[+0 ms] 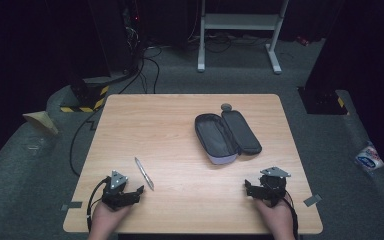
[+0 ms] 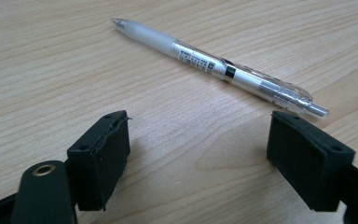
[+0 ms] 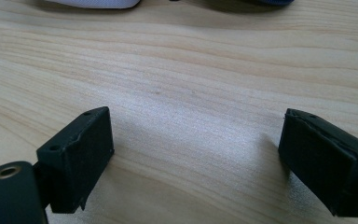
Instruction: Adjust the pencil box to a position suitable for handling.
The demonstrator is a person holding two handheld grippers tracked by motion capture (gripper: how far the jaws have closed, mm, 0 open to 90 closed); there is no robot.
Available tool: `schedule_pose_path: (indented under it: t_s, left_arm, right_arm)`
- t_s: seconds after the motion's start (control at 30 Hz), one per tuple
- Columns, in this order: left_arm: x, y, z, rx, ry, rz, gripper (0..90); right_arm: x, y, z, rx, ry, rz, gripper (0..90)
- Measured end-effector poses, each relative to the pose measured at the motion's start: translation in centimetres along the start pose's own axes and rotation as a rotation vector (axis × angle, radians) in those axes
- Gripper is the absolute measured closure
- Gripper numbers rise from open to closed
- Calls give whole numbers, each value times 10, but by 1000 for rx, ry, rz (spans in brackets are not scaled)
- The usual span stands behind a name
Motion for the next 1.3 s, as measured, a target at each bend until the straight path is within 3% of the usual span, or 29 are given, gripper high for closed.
schedule_pose_path:
  t_s: [0.83, 1.3]
  left_arm:
    - [-1, 1, 2, 5, 4, 3, 191]
    - [-2, 1, 3, 8, 6, 10, 178]
  right_arm:
    - [-1, 2, 1, -9, -3, -9, 120]
    - [-1, 7, -5, -56, -11, -30, 127]
Point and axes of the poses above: each handheld gripper's, and its own axes: z roughly forward along the jaws, x roughly out of its underside, y roughly to its left, the point moved 9 cm from there along z, roughly forward along the jaws, and after that the axes turned 10 degrees about z, right-handed, at the moved point
